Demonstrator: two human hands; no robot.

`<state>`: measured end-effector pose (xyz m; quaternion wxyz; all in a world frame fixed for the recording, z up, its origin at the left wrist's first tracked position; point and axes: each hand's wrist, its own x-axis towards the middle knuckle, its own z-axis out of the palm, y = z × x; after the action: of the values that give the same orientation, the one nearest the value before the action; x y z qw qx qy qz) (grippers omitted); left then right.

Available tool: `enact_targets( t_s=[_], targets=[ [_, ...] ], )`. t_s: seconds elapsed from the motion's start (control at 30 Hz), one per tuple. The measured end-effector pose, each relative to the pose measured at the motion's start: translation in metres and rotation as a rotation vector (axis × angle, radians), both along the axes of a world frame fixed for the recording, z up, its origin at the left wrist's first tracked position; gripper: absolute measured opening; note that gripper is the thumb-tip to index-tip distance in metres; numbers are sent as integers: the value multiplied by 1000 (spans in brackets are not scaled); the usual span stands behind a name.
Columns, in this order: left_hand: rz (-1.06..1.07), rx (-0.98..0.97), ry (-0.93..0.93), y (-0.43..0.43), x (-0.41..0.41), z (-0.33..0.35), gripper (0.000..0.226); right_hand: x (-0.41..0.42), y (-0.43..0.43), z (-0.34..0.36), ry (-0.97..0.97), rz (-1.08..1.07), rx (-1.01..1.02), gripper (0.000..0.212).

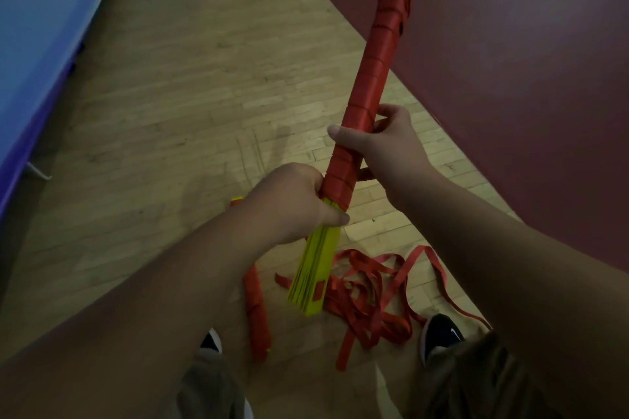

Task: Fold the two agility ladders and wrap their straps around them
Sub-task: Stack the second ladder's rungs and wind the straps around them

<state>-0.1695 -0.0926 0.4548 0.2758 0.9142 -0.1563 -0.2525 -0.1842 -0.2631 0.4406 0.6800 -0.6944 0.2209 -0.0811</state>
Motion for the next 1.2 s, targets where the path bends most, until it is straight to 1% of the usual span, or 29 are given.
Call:
enact_targets(
  t_s=[0.07,0.13,0.23,0.3,0.37,0.43,0.5,0.7,0.8,0.93,1.1,1.2],
  targets=[
    [-21,-114,106,9,6,-1,30,0,-7,2,22,74,39,64],
    [-65,-207,208,17,12,0,28,-1,-13,4,20,157,149,42],
    [-150,-303,265,27,18,1,27,-3,-18,10,1,284,316,33],
    [-179,-365,277,31,21,0,34,-4,-20,15,-26,357,371,31],
    [-203,-376,280,33,24,0,41,-4,-21,16,-58,368,397,33],
    [-245,-324,273,32,25,4,45,-5,-22,16,-75,340,370,35],
    [-281,-233,239,32,27,5,49,-6,-22,14,-62,326,303,37],
    [-291,28,127,24,22,4,36,-6,-20,5,5,255,127,45],
    [-317,129,42,21,20,1,38,-6,-18,4,17,241,32,47],
    [-322,190,27,19,16,3,38,-7,-14,3,11,248,-69,49],
    [-275,272,-9,18,16,4,49,-5,-11,0,-1,198,-143,53],
    [-234,272,-56,16,13,4,46,-2,-10,-4,-9,146,-183,55]
  ],
)
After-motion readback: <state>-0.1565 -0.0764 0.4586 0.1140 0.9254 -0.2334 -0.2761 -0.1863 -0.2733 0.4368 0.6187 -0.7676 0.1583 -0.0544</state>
